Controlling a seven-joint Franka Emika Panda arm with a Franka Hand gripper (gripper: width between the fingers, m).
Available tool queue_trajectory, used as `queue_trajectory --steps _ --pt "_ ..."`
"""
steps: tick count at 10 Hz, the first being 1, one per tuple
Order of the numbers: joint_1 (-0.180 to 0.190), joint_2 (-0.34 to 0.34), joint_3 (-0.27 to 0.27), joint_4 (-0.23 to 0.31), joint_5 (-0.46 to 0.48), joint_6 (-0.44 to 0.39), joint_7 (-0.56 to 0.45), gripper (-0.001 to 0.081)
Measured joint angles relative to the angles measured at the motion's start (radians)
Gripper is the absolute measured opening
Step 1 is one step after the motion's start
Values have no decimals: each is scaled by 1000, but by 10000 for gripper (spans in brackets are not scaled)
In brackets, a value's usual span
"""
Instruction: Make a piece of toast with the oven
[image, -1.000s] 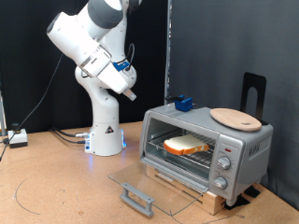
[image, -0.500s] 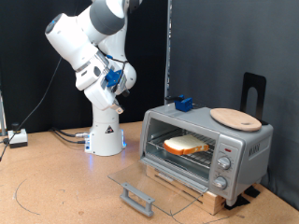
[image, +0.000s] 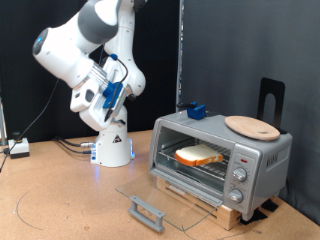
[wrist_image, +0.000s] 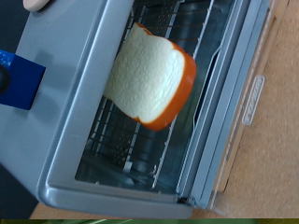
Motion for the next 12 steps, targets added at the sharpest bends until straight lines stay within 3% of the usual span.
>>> queue_trajectory --steps 2,6,9,10,12 --pt "-19 92 -16 74 -53 -36 7 809" --pt "-40 243 -37 196 -173 -29 -14 809" --pt "-44 310 -44 227 -220 59 -78 809" --pt "-44 311 -44 227 -219 48 -71 809" --pt "-44 338 -46 266 -247 -107 -9 809"
